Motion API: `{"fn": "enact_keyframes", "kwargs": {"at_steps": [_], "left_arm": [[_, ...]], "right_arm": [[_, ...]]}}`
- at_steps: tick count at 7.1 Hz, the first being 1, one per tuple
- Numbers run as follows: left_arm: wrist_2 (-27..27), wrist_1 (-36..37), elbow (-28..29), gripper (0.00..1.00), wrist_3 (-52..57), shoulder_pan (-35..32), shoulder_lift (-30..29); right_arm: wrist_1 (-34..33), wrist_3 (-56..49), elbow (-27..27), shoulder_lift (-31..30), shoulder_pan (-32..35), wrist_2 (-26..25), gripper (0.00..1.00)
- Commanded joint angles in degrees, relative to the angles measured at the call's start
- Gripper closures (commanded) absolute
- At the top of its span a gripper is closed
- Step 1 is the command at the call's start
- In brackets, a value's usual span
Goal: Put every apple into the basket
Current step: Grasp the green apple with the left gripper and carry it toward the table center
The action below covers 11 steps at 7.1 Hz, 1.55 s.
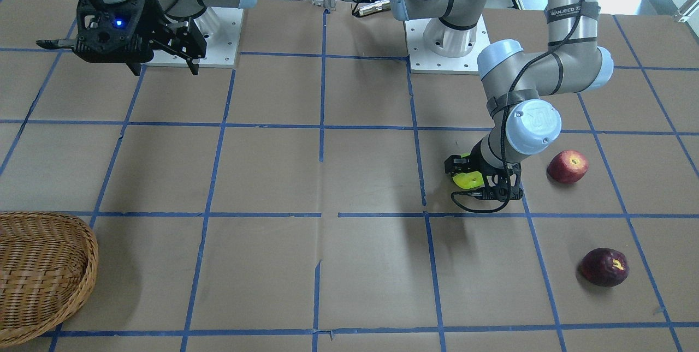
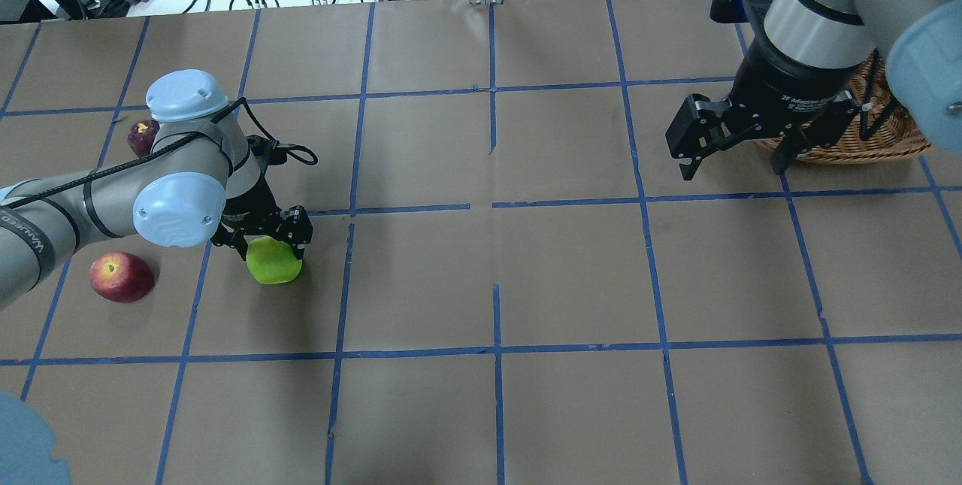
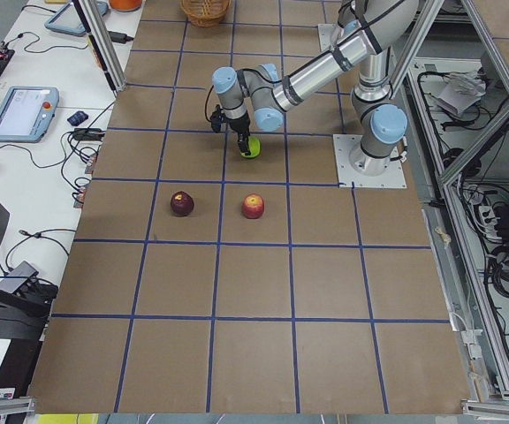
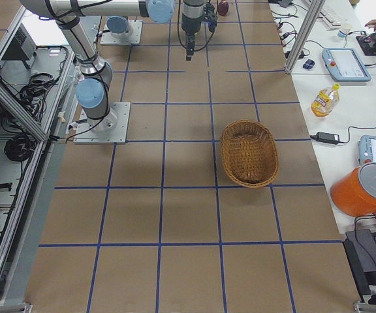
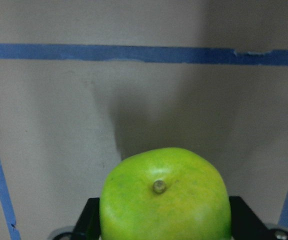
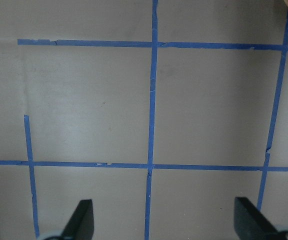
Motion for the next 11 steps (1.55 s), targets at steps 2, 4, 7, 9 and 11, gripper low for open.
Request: {"fn": "enact_keyframes", "kwargs": {"at_steps": [2, 4, 7, 9, 11], "left_arm": [[-10.0, -0.9, 4.7, 0.59, -7.4, -1.5, 0.7], [-12.8, -5.3, 14.1, 0.6, -22.7, -10.8, -1.9], [-19.7, 1.5, 20.8, 0.58, -46.6, -24.3, -9.6], [-15.0, 5.1, 20.1, 0.51, -46.5, -28.0, -13.4], [-14.2, 5.0, 19.3, 0.01, -45.4, -28.0, -13.9]], "right_arm": [[-0.6, -0.1, 0.0, 0.0, 0.0, 0.1, 0.0], [-0.3, 0.0, 0.0, 0.0, 0.0, 0.0, 0.0], [-0.7, 0.2, 0.0, 0.3, 0.0, 0.1, 0.0], [-0.6, 0.2, 0.0, 0.3, 0.0, 0.1, 0.0], [-0.7, 0.5, 0.0, 0.4, -0.2, 0.1, 0.0]]}}
